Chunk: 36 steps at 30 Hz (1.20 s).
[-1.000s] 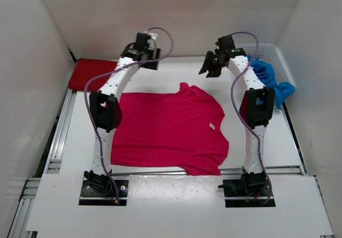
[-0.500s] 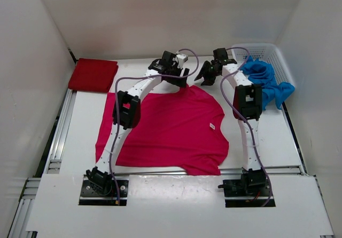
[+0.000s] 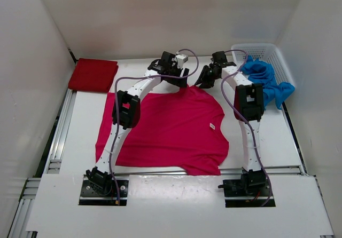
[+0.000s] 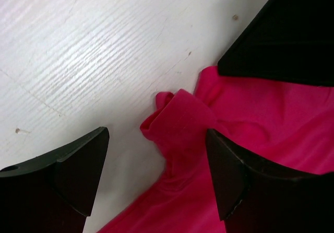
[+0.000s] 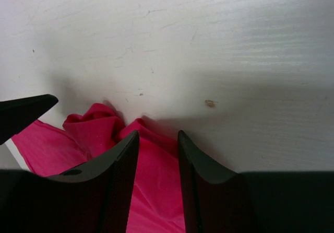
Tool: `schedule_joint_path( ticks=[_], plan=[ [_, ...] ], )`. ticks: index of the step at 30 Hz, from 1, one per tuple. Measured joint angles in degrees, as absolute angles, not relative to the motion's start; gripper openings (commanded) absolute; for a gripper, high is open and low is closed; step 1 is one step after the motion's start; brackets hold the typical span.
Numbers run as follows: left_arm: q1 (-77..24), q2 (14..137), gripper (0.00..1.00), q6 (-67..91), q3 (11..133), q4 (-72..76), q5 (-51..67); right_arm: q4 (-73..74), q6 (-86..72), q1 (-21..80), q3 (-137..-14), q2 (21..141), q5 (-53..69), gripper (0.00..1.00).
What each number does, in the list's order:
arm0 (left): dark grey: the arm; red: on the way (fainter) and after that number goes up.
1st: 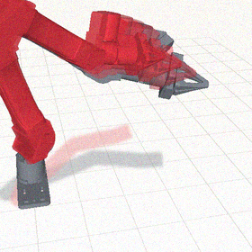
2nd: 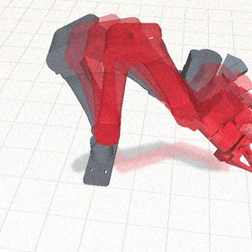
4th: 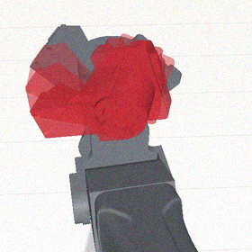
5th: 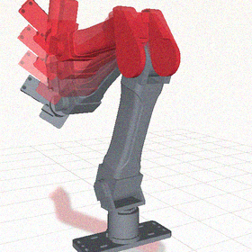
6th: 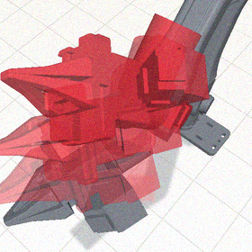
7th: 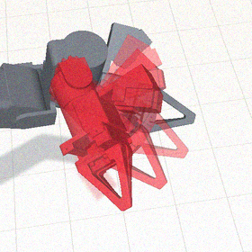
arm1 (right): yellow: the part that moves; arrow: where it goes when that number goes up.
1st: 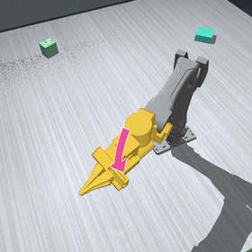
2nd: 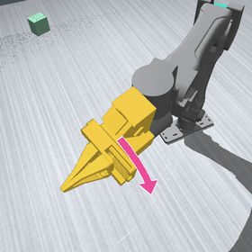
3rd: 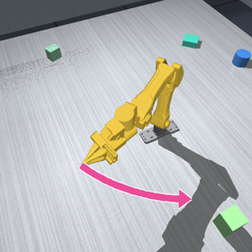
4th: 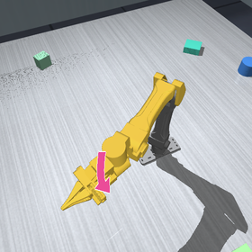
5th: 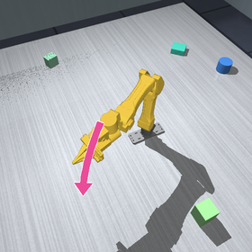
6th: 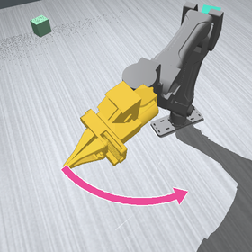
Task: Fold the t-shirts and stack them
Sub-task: Flatten out the tshirt
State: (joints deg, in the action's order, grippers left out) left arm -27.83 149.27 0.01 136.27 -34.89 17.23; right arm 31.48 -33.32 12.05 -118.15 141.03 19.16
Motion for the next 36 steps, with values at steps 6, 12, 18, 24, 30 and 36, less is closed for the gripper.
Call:
schedule_joint_path(
  ticks=[6, 12, 18, 24, 30, 36],
  plan=[
    [-28.0, 149.3, 0.54, 0.1, 136.8, -34.2, 19.1, 31.6, -32.5, 12.1, -117.6, 141.0, 19.6, 0.32],
    [-28.3, 149.3, 0.4, 0.1, 136.5, -34.2, 19.4, 31.5, -32.8, 12.1, -117.5, 141.0, 20.6, 0.46],
    [-28.3, 149.9, 0.53, 0.0, 136.5, -34.2, 18.7, 31.5, -32.6, 12.2, -117.6, 141.0, 21.8, 0.42],
    [-28.2, 150.6, 0.88, 0.2, 136.0, -34.2, 17.8, 32.7, -32.5, 12.8, -117.6, 141.0, 21.4, 0.29],
    [-28.4, 151.0, 0.42, 0.5, 135.9, -34.0, 18.4, 34.0, -32.4, 13.6, -117.4, 141.1, 20.8, 0.07],
    [-28.7, 152.0, 0.1, 0.2, 136.7, -33.8, 18.6, 34.4, -32.6, 13.6, -117.4, 141.1, 20.5, 0.0]
  ],
)
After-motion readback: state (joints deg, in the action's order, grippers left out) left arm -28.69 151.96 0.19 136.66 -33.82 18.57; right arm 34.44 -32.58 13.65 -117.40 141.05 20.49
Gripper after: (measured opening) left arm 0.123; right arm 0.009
